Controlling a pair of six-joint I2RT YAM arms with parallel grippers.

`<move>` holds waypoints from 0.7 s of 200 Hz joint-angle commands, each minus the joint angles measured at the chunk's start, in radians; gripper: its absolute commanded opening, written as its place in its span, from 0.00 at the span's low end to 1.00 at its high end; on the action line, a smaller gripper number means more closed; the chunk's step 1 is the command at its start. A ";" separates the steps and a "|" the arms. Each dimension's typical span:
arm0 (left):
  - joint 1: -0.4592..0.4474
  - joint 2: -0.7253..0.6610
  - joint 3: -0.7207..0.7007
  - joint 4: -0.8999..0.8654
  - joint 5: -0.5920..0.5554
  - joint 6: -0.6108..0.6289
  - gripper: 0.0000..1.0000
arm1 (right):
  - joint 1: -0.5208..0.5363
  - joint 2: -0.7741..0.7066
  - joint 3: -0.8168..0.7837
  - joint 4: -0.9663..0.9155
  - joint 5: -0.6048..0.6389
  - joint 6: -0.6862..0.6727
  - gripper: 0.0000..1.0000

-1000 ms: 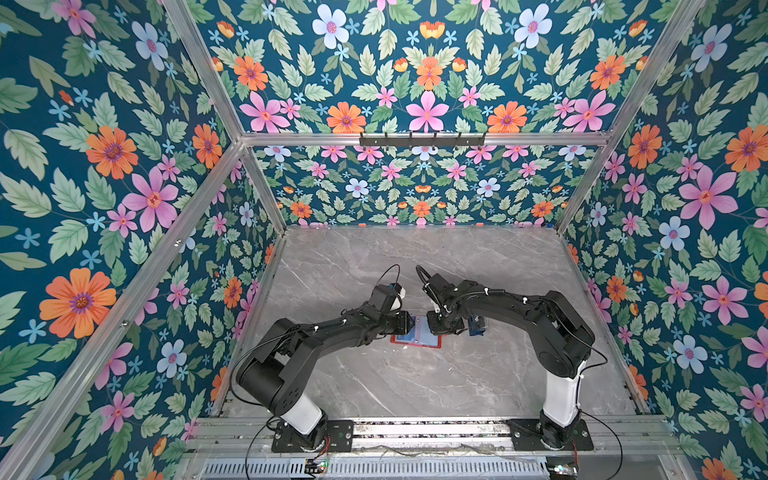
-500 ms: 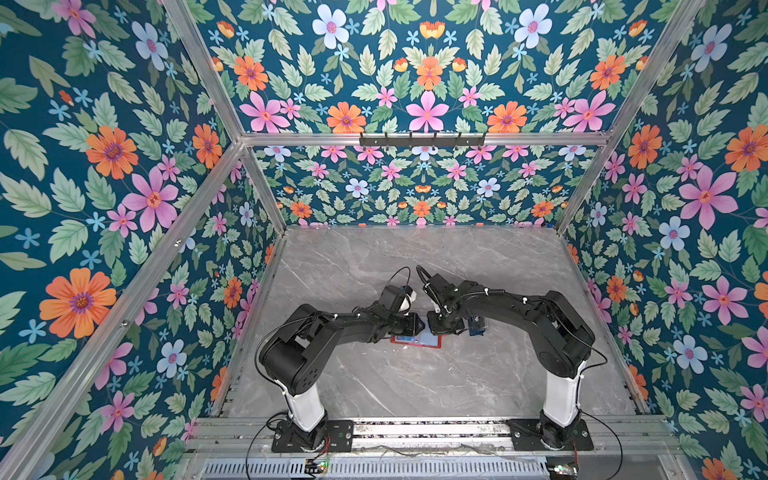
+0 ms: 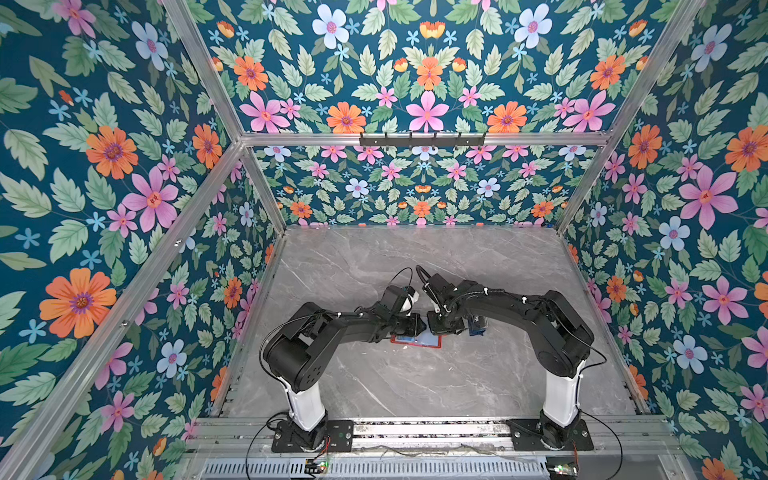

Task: Insert credit cards into a card holder
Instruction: Flip over the card slot on the card holder.

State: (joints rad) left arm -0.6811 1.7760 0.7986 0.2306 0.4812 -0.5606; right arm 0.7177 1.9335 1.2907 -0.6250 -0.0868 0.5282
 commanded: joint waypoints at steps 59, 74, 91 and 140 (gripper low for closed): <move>-0.002 -0.050 -0.025 0.002 -0.032 -0.003 0.00 | -0.008 -0.076 -0.052 0.044 0.061 0.054 0.21; -0.003 -0.059 -0.031 0.005 -0.046 -0.008 0.00 | -0.011 -0.087 -0.061 0.052 0.059 0.057 0.21; -0.003 -0.064 -0.034 0.011 -0.049 -0.009 0.00 | -0.013 -0.086 -0.062 0.054 0.053 0.059 0.20; -0.003 -0.063 -0.039 0.022 -0.048 -0.019 0.00 | -0.012 -0.058 -0.053 0.053 0.034 0.057 0.16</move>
State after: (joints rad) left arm -0.6853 1.7180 0.7612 0.2321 0.4419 -0.5743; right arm 0.7048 1.8637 1.2301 -0.5743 -0.0479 0.5724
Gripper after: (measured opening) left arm 0.049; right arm 0.158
